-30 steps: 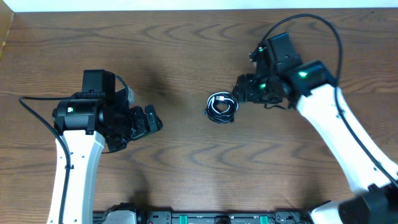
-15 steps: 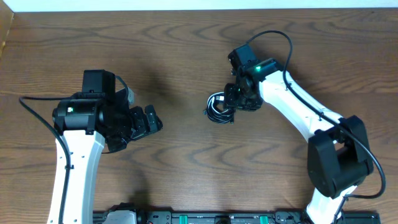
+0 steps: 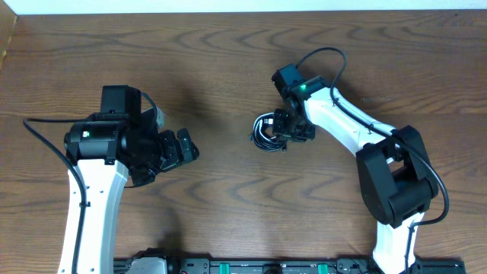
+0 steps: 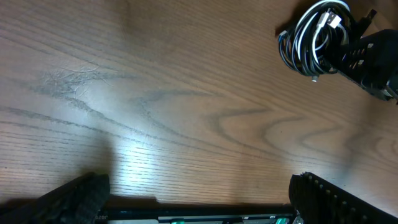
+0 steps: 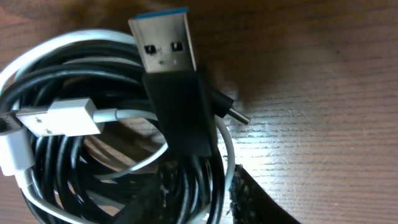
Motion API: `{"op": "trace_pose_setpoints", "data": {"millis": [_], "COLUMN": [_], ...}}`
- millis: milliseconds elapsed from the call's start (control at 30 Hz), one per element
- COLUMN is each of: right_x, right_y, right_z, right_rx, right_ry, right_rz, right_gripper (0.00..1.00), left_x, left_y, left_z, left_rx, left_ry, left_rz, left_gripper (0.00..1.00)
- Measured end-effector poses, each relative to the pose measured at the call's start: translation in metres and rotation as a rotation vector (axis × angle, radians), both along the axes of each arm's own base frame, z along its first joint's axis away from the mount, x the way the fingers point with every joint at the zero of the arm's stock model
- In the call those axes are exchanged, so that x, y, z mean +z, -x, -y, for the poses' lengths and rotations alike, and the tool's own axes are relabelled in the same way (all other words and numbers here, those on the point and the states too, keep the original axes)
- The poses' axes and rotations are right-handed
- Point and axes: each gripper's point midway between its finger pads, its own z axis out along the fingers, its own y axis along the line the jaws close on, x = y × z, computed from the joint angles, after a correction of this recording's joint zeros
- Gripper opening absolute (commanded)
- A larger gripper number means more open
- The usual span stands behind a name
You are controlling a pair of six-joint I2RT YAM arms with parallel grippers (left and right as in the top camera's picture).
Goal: Untangle cables
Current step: 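Lower the right gripper into the coil and pinch a black cable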
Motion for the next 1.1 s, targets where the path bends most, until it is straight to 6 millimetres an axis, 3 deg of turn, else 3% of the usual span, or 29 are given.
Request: {"op": "trace_pose_setpoints", "data": {"millis": [300, 567, 1100], "right_x": [0.004, 0.047, 0.053], "right_y": [0.010, 0.006, 0.006], "right_z": [-0.003, -0.012, -0.013], "right_rx": [0.002, 0.072, 0.124], "right_ry": [-0.021, -0.047, -0.050], "right_rz": [-0.052, -0.069, -0.061], "right_gripper": [0.18, 0.03, 0.10], "left_x": [0.000, 0.000, 0.000], "left_y": [0.000, 0.000, 0.000], "left_z": [0.000, 0.000, 0.000], "left_rx": [0.000, 0.000, 0.000], "left_ry": [0.000, 0.000, 0.000], "left_rz": [0.000, 0.000, 0.002], "left_gripper": [0.98, 0.98, 0.98]}}
